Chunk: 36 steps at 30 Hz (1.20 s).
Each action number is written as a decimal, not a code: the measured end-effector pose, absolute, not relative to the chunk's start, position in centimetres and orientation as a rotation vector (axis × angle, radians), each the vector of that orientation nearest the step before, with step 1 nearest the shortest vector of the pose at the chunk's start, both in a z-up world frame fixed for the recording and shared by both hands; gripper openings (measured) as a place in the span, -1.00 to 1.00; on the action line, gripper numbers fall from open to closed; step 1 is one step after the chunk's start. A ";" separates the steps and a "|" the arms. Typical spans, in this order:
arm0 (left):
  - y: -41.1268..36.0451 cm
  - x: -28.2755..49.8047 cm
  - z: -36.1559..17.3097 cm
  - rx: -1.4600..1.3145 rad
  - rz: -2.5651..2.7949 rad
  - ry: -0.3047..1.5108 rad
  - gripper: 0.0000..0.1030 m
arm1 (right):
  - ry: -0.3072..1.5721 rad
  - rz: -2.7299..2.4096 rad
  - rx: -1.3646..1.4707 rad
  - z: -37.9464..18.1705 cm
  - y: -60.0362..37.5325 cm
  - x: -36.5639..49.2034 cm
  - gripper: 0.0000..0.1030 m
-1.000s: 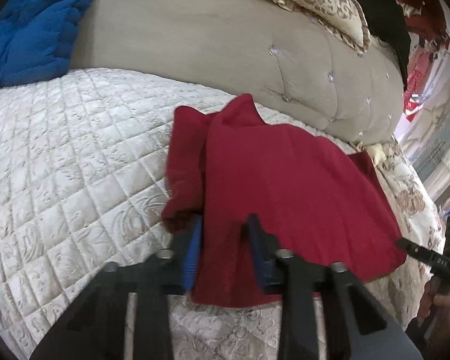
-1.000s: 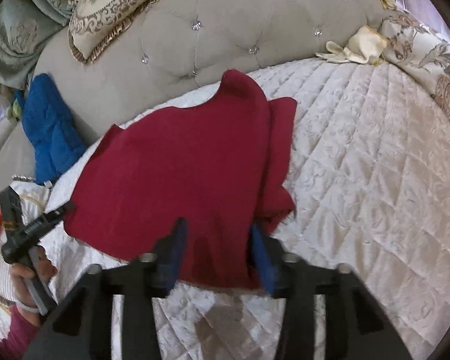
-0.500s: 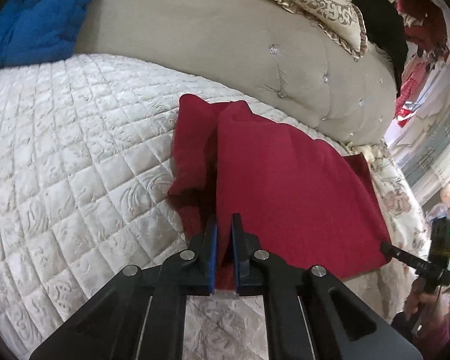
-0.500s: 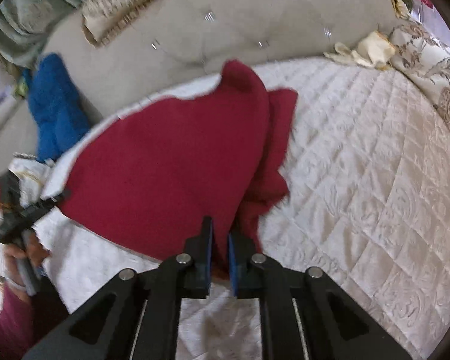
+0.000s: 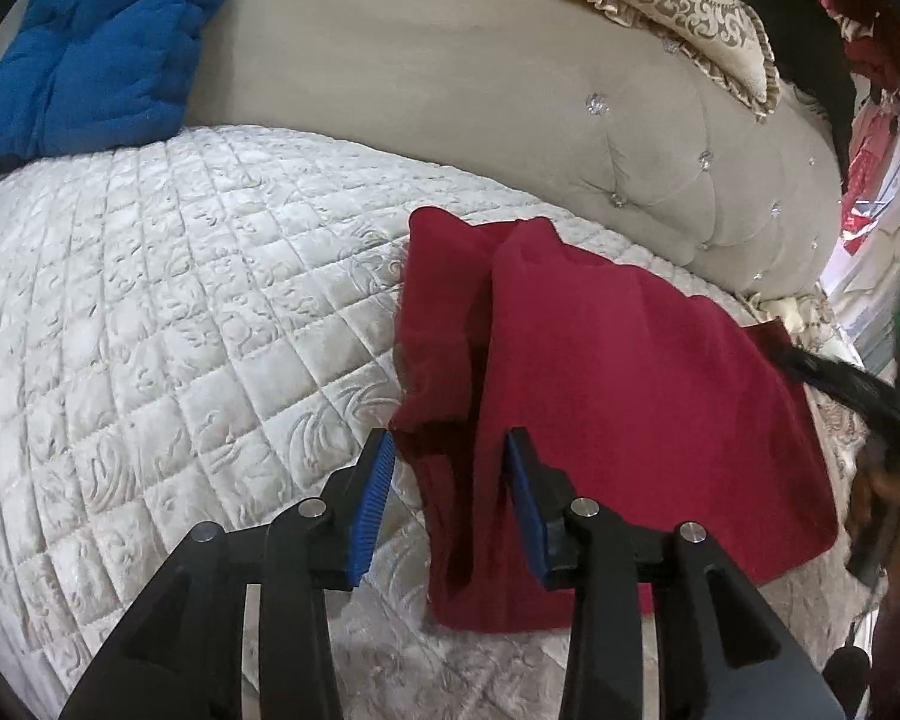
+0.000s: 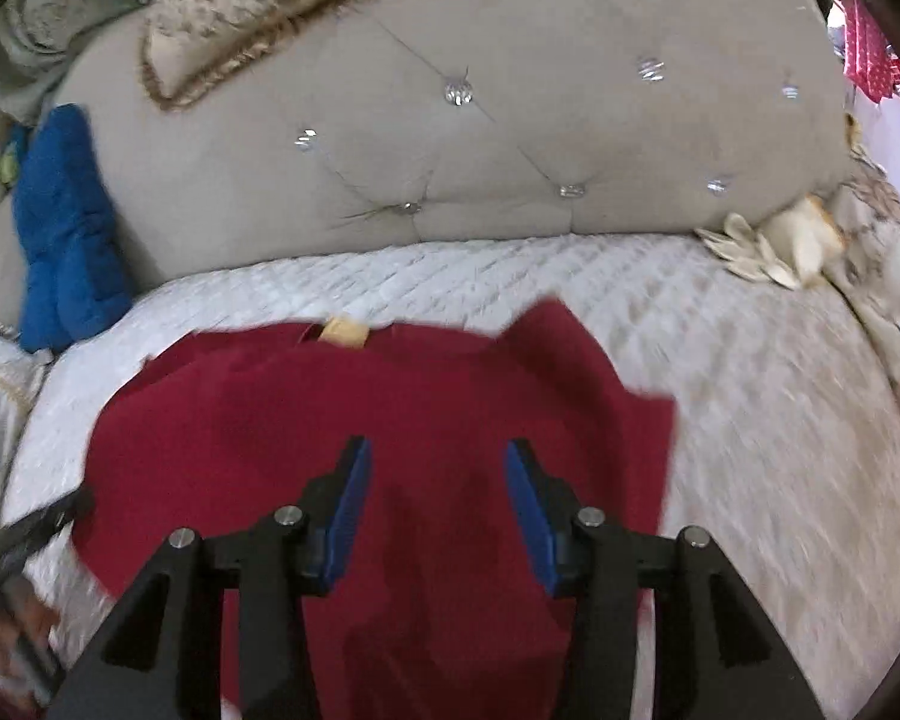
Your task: Fold small clothes
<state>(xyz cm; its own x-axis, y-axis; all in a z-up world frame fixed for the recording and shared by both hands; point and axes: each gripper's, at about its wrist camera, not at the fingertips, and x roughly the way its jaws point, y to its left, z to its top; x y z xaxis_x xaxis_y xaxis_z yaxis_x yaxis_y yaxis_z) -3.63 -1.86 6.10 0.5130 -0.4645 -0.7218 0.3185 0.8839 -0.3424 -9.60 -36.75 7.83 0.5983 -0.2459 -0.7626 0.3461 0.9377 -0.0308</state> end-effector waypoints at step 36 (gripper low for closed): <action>-1.1 -2.0 5.8 -0.229 -0.453 0.934 -0.49 | 1.093 0.006 0.107 -0.3 -18.7 10.2 -0.74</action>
<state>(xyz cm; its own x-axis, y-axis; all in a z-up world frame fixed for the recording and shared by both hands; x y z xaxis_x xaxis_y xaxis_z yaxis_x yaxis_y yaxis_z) -2.04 -1.12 5.77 0.5097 -0.4699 -0.7207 0.2749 0.8827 -0.3811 10.18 -18.65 -0.26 0.4604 0.0574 -0.8859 0.0479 0.9949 0.0893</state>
